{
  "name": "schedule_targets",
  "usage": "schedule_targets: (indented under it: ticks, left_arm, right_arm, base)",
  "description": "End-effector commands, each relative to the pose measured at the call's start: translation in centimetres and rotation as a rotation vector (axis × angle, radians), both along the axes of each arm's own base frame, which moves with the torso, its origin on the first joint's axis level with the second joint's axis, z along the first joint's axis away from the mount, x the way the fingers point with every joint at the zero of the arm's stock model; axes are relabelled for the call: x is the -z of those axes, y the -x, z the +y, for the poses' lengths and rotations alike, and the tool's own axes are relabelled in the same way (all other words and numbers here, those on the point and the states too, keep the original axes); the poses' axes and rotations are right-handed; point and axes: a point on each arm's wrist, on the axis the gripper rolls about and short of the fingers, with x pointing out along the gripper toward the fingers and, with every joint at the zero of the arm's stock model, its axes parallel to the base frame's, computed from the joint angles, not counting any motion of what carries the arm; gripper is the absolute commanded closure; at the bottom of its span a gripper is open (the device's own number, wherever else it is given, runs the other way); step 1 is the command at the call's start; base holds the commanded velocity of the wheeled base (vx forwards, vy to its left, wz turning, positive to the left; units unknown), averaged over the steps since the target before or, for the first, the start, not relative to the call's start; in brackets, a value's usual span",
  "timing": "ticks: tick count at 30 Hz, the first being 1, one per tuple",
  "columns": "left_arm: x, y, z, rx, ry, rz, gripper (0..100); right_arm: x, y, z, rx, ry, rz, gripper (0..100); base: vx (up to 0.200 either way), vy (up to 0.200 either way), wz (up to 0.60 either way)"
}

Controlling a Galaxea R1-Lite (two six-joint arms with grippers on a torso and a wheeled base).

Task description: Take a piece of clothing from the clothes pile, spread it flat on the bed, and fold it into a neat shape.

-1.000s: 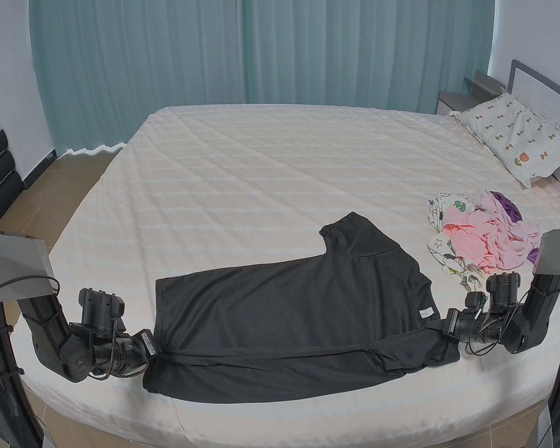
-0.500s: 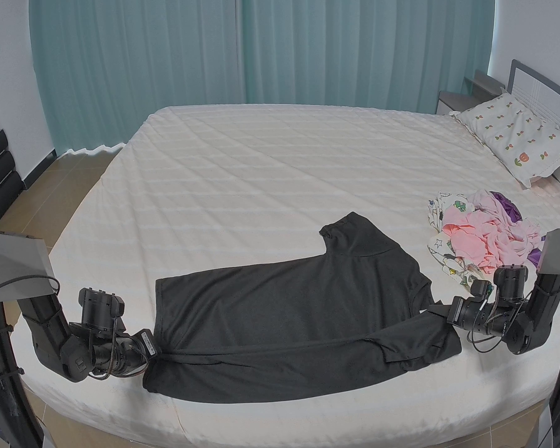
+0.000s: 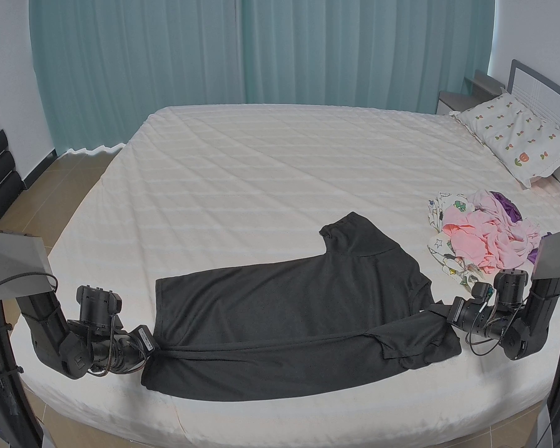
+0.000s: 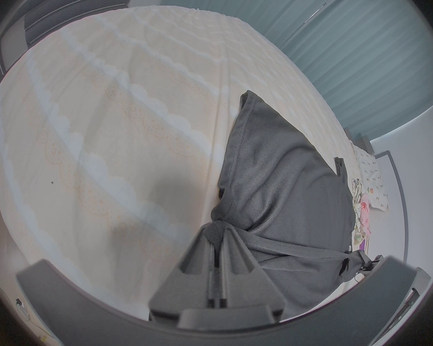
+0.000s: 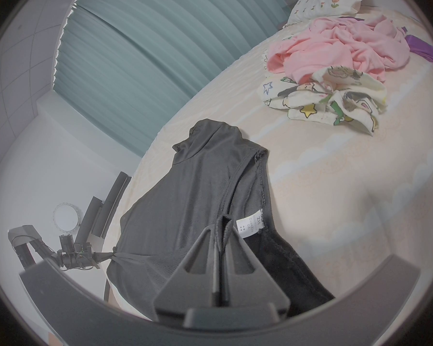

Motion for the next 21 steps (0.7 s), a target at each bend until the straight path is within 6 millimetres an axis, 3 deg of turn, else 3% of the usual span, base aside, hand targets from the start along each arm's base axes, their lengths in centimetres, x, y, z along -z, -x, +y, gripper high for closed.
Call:
schedule_targets:
  ticks: [1, 10, 11, 13, 14, 21]
  left_arm:
    - [0.2, -0.2, 0.0, 0.0, 0.002, 0.003, 100]
    - [0.4, -1.0, 0.2, -0.052, 0.038, -0.001, 100]
    - [0.4, -0.9, 0.2, -0.052, 0.038, 0.0, 100]
    - [0.3, -0.9, 0.2, -0.052, 0.038, -0.001, 100]
    - [0.3, -0.9, 0.2, -0.054, 0.039, -0.004, 0]
    - [-1.2, -0.6, 0.3, -0.056, 0.039, -0.052, 0]
  right_arm:
    - [0.8, -0.2, 0.0, 0.002, 0.0, 0.017, 100]
    - [1.5, -1.1, 0.1, 0.013, -0.001, 0.018, 100]
    - [1.7, -1.1, 0.1, 0.013, -0.001, 0.022, 0]
    - [1.8, -1.1, 0.1, 0.012, -0.001, 0.025, 0]
    - [1.9, -1.1, 0.1, 0.011, -0.002, 0.028, 0]
    - [1.3, -1.1, -0.2, 0.027, -0.009, -0.035, 0]
  base:
    - [0.0, 0.0, 0.0]
    - [0.0, 0.0, 0.0]
    - [0.0, 0.0, 0.0]
    - [0.0, 0.0, 0.0]
    - [0.0, 0.0, 0.0]
    - [0.0, 0.0, 0.0]
